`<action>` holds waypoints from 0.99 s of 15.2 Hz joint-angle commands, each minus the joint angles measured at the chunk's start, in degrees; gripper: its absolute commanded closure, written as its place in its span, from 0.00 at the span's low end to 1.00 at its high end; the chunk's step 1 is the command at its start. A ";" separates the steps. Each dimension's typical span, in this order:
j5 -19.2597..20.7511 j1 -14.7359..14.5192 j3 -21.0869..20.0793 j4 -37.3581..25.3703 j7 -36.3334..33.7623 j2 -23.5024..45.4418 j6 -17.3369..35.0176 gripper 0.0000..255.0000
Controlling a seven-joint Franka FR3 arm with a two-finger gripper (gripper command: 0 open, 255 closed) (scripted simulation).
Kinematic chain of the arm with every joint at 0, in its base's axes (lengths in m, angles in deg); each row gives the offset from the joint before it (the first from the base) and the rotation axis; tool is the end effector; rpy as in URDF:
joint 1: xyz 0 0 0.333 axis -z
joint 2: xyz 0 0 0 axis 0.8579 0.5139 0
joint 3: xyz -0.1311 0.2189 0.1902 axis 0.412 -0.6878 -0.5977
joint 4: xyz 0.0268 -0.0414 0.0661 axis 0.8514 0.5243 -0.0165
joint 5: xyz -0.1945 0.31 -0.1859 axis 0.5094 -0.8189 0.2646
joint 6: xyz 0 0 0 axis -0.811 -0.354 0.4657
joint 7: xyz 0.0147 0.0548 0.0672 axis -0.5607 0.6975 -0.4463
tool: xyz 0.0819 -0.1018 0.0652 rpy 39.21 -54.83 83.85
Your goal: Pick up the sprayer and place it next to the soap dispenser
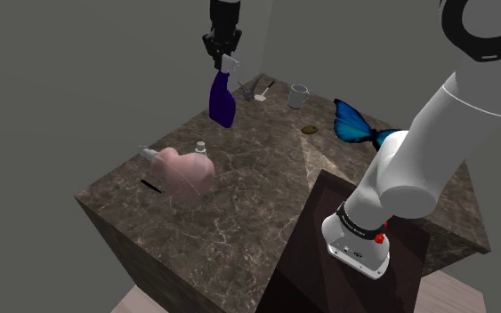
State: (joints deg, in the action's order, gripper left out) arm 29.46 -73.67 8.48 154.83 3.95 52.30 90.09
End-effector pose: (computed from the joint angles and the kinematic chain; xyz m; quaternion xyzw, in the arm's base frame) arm 0.5742 0.0698 0.5070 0.9992 0.0369 0.0115 0.0112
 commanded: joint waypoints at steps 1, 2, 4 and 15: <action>0.00 0.05 0.05 1.43 0.06 0.07 1.54 1.00; 0.00 0.05 0.05 2.17 0.05 0.10 2.31 1.00; 0.00 0.06 0.06 3.61 0.02 0.18 3.83 1.00; -0.11 0.11 0.12 10.52 -0.04 1.55 12.10 1.00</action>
State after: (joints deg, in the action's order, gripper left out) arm 29.38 -73.53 8.63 164.83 3.97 53.61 101.39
